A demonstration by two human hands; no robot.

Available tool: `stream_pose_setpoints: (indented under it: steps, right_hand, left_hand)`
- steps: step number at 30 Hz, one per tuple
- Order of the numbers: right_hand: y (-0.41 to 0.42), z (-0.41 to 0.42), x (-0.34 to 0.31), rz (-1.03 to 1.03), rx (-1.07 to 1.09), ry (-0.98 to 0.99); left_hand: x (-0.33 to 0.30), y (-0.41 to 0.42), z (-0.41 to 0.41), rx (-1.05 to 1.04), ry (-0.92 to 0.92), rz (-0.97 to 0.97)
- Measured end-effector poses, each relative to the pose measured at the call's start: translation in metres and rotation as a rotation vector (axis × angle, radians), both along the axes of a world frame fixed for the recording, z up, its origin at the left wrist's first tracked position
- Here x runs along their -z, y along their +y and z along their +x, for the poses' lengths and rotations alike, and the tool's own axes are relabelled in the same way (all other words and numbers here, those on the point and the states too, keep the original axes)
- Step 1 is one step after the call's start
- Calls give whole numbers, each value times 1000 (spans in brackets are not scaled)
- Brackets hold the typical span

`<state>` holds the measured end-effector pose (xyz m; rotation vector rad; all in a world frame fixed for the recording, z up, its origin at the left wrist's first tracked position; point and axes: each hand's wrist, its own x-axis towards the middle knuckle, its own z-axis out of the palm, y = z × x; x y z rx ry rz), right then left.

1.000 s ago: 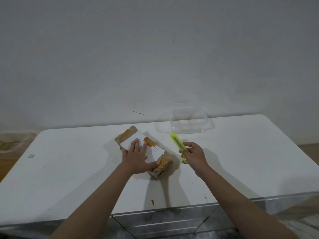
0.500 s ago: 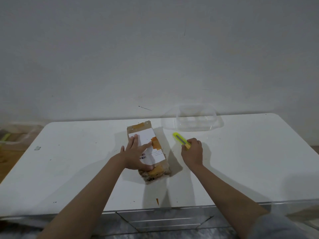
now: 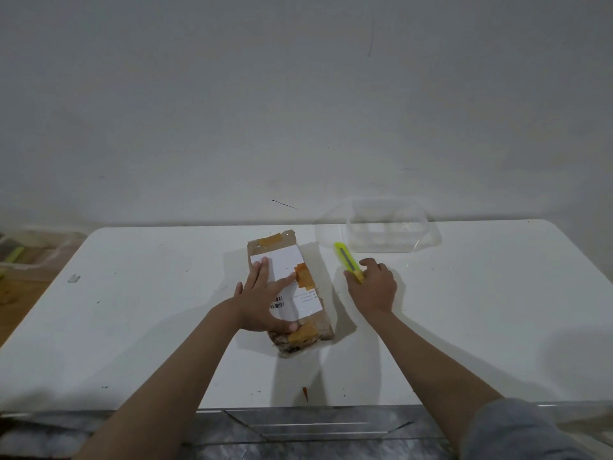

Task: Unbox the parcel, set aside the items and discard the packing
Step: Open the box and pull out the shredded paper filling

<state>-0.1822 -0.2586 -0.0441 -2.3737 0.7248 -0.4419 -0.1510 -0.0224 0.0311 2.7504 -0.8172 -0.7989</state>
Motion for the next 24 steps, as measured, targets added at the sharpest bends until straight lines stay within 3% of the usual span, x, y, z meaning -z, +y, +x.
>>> stream_pose_setpoints:
  steps: [7, 11, 20, 24]
  right_hand:
    - [-26, -24, 11, 100, -284, -150]
    - [-24, -8, 8, 159, -264, -68]
    - [-8, 30, -4, -31, -237, 59]
    - [0, 21, -13, 75, -261, -165]
  left_hand:
    - [4, 2, 1, -1, 12, -13]
    - [5, 3, 3, -5, 37, -16]
    - [3, 4, 4, 8, 60, -33]
    - [-5, 3, 7, 58, 61, 26]
